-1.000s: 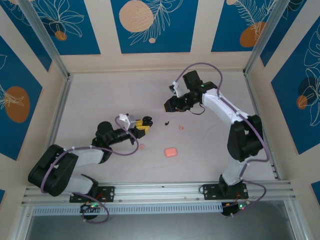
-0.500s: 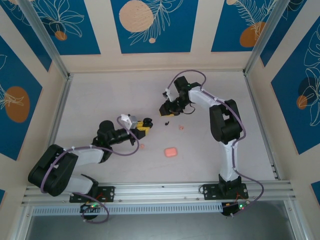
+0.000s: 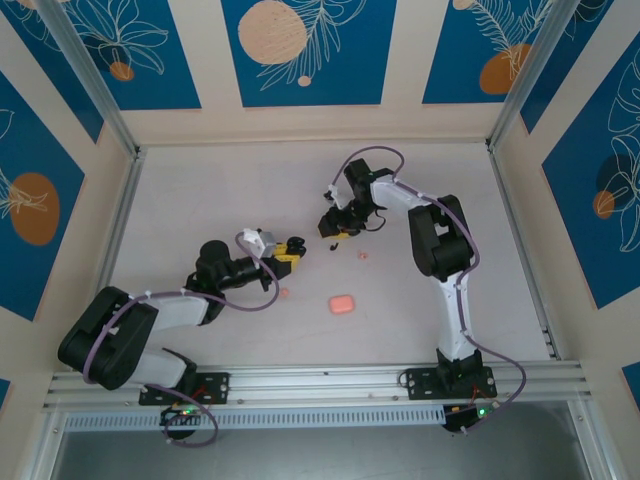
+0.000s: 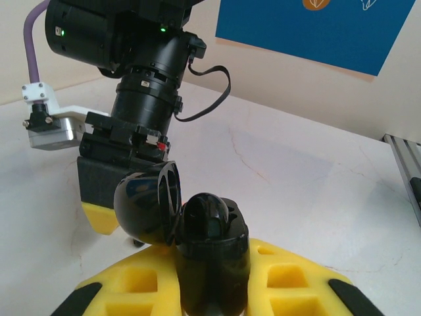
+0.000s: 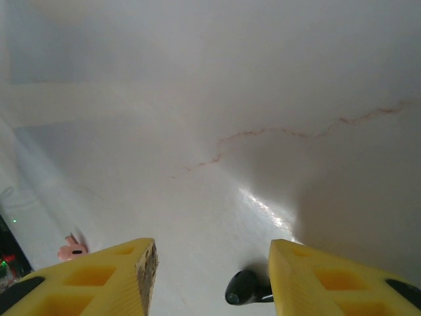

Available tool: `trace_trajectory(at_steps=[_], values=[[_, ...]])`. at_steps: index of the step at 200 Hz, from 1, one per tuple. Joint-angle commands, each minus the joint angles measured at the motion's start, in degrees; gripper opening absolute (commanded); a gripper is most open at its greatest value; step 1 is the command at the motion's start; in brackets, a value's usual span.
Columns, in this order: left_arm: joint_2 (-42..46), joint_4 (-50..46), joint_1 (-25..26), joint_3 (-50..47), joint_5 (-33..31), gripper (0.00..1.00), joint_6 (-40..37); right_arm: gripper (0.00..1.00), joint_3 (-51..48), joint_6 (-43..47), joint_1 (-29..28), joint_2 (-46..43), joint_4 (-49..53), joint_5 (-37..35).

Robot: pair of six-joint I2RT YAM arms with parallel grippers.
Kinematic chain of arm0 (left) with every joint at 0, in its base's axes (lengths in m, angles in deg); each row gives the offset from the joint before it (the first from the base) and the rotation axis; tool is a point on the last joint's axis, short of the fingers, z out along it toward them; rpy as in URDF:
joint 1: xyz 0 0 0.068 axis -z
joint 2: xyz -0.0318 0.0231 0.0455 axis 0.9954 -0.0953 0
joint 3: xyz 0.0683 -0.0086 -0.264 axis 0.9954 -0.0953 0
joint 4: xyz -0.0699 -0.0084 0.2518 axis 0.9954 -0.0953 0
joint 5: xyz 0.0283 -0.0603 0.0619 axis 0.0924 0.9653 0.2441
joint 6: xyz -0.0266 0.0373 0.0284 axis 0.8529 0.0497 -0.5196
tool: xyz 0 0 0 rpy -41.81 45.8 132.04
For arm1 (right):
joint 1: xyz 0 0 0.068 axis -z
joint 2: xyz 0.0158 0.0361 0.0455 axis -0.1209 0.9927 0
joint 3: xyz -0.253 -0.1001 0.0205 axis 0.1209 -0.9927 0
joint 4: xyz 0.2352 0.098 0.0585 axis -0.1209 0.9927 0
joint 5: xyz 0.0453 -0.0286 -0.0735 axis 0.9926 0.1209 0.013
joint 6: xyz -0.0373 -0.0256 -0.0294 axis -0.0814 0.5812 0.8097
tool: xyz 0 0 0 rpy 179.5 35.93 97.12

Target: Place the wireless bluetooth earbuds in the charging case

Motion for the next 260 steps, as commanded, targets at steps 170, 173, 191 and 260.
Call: trace_trajectory(at_steps=[170, 173, 191, 260], values=[[-1.4, 2.6, 0.4, 1.2, 0.7, 0.02, -1.0, 0.47, -9.5, -1.4, -4.1, -8.4, 3.6, -1.1], [-1.5, 2.8, 0.4, 1.2, 0.8, 0.01, -0.9, 0.47, -9.4, -1.6, -4.1, -8.5, 3.6, -1.3], [-1.7, 2.9, 0.4, 1.2, 0.9, 0.02, -0.7, 0.47, -7.5, -4.4, -3.8, -9.8, 5.0, -4.4], [-1.3, 2.4, 0.4, 1.3, 0.6, 0.01, -0.9, 0.43, 3.5, -12.9, -6.4, -5.7, 15.6, -18.3]])
